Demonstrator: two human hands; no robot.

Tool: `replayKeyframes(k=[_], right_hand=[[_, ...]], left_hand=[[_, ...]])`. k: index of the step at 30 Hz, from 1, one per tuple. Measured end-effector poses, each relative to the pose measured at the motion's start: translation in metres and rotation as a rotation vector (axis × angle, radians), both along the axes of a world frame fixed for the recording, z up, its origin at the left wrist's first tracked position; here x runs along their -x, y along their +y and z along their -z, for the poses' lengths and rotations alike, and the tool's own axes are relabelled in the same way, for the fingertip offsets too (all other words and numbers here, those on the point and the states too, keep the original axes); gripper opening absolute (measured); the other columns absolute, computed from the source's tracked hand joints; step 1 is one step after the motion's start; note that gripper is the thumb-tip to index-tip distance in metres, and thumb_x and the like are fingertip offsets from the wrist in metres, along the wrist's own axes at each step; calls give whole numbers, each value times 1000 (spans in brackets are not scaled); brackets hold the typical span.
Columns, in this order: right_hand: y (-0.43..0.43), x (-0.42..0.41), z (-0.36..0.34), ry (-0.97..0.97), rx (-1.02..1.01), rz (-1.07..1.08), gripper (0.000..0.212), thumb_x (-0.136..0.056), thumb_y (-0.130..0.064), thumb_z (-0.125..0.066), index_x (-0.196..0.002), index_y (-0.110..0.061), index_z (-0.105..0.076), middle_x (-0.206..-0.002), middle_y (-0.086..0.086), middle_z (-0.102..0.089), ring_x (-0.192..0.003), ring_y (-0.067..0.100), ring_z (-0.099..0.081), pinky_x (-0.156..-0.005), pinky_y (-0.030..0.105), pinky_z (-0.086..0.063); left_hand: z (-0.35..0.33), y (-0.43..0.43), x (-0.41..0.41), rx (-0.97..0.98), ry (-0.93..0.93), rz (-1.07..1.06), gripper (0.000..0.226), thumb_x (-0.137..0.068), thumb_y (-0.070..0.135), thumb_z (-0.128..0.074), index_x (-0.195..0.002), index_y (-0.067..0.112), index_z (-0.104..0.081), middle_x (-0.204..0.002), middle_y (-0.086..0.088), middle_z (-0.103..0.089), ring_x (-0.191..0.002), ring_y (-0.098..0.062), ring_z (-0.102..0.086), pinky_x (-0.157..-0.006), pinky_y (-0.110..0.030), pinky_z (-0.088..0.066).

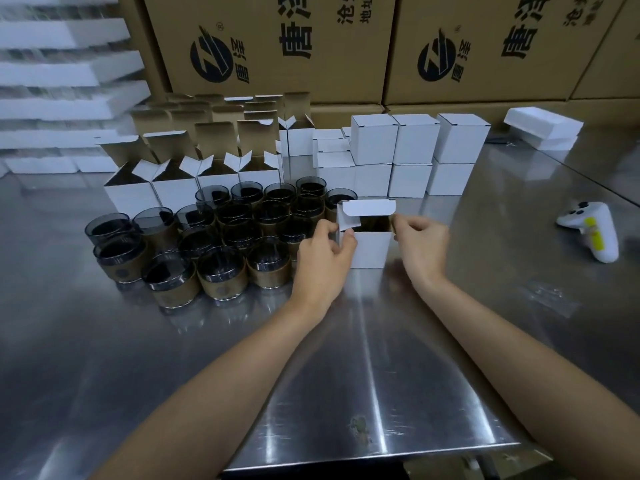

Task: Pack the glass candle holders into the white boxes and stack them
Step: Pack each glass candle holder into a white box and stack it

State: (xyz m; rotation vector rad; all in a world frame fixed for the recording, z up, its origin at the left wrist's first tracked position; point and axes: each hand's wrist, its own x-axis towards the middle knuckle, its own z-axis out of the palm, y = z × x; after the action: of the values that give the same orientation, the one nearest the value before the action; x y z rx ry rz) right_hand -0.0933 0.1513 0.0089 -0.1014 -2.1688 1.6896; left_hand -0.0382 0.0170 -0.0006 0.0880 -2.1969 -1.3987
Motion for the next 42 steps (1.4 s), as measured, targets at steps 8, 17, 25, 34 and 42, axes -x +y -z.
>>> replayKeyframes(k=[8,17,25,34,42], right_hand=[[0,-4,-2,34,-157,-118,45,-87,-25,-56,-44,-24,-43,-39,-12,-38,-49,10,-31,-53,30,-25],[27,4,-24,10,-464,-162,65,-84,-61,-57,-51,-18,-22,-46,-4,-16,-51,14,-15,-54,32,-14],[25,1,-32,47,-684,-94,69,-92,-65,-40,-46,-16,-28,-43,0,-27,-46,22,-32,-52,32,-28],[23,-1,-33,86,-826,24,75,-97,-61,-32,-47,-9,-56,-52,6,-59,-58,22,-54,-55,30,-33],[29,10,-26,30,-703,47,67,-93,-61,-45,-56,-7,-59,-56,6,-60,-62,23,-57,-59,32,-43]], left_hand=[[-3,3,1,14,-4,-96,40,-83,48,-67,-75,14,-49,-52,-6,-55,-49,-18,-45,-58,-34,-46],[-11,9,-11,188,-77,-42,51,-78,63,-64,-61,20,-41,-52,7,-48,-61,-20,-55,-59,-34,-43],[-26,6,-16,274,-135,16,49,-82,56,-64,-58,20,-41,-53,1,-55,-61,-24,-62,-66,-37,-52],[-22,-1,-18,259,49,-65,24,-98,16,-35,-118,9,-46,-67,-16,-60,-66,-41,-59,-62,-43,-43],[-18,-1,-12,260,-28,-45,32,-95,15,-39,-123,8,-54,-81,-19,-66,-80,-38,-62,-76,-49,-50]])
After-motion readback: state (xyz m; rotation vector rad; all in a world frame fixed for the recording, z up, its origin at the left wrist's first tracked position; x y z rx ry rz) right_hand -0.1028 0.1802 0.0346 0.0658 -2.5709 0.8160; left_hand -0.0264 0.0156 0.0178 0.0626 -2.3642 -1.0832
